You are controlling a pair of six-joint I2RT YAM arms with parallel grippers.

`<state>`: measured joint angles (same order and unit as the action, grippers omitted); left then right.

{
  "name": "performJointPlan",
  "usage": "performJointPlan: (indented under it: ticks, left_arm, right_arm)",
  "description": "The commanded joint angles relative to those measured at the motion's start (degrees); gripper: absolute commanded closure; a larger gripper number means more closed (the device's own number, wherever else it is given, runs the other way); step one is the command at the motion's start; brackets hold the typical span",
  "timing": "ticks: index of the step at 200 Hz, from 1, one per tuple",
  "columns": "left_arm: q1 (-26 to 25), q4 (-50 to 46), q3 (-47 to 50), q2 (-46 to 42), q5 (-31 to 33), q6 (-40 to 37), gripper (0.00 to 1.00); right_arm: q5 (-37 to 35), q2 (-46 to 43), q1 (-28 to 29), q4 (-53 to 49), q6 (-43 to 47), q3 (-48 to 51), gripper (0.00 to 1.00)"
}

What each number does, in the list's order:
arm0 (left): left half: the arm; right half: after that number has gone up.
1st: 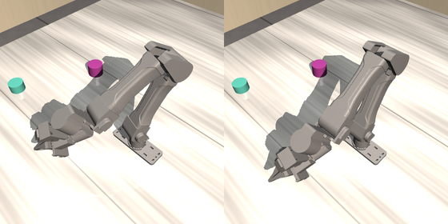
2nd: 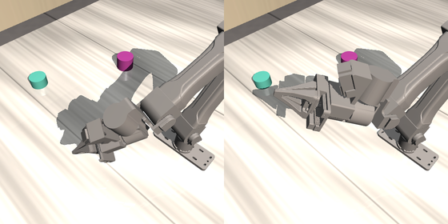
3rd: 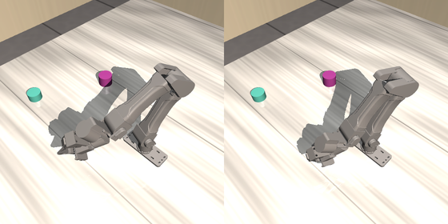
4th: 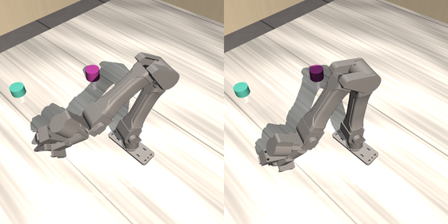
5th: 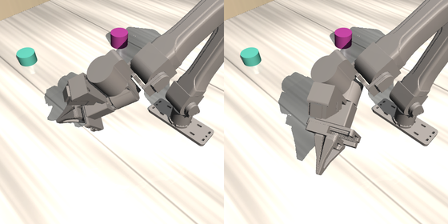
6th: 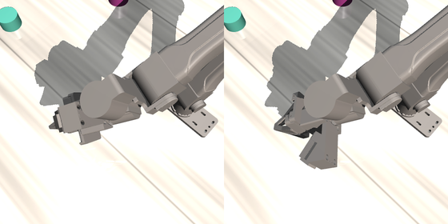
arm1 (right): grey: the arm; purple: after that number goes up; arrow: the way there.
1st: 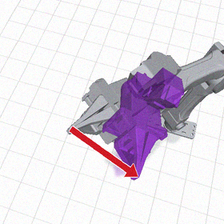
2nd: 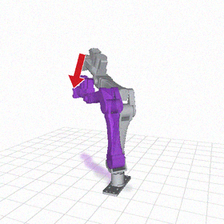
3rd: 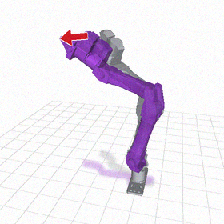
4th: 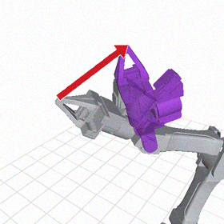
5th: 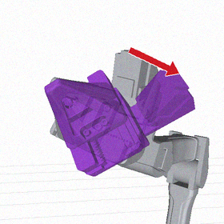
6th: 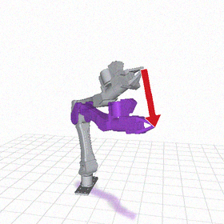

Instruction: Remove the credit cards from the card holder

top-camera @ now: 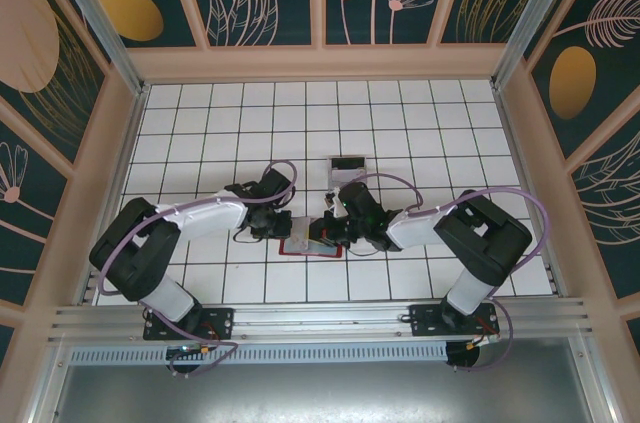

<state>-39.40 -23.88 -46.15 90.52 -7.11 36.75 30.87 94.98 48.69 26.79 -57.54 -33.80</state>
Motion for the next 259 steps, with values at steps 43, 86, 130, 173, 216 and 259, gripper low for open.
performJointPlan:
  ticks: [43, 86, 130, 173, 216, 259]
  left_arm:
    - [-0.9, 0.4, 0.4, -4.0, -2.5, 1.7, 0.59]
    - [-1.3, 1.9, 1.0, -2.0, -3.9, 0.7, 0.54]
    - [-1.3, 2.4, 3.0, 1.0, -2.0, -0.1, 0.51]
    - [-1.3, 1.0, 4.3, 3.5, 1.9, -0.5, 0.52]
    - [-1.4, 0.0, 5.0, 4.0, 3.6, -0.7, 0.56]
    - [-1.4, -0.2, 5.1, 4.4, 3.7, -0.6, 0.6]
  right_arm:
    - [-0.6, 1.0, -0.3, -1.2, 1.3, -0.9, 1.0]
    - [-0.6, 1.2, -0.2, -1.4, 1.2, -1.2, 1.0]
    - [-0.6, 0.8, -0.2, -1.7, 1.3, -0.9, 1.0]
    - [-1.0, -0.1, -0.3, -3.0, 1.5, -0.9, 1.0]
    - [-2.2, -1.5, -0.4, -5.3, 2.1, -0.8, 0.96]
    - [-2.0, -1.5, -0.4, -3.8, 1.4, -0.3, 0.98]
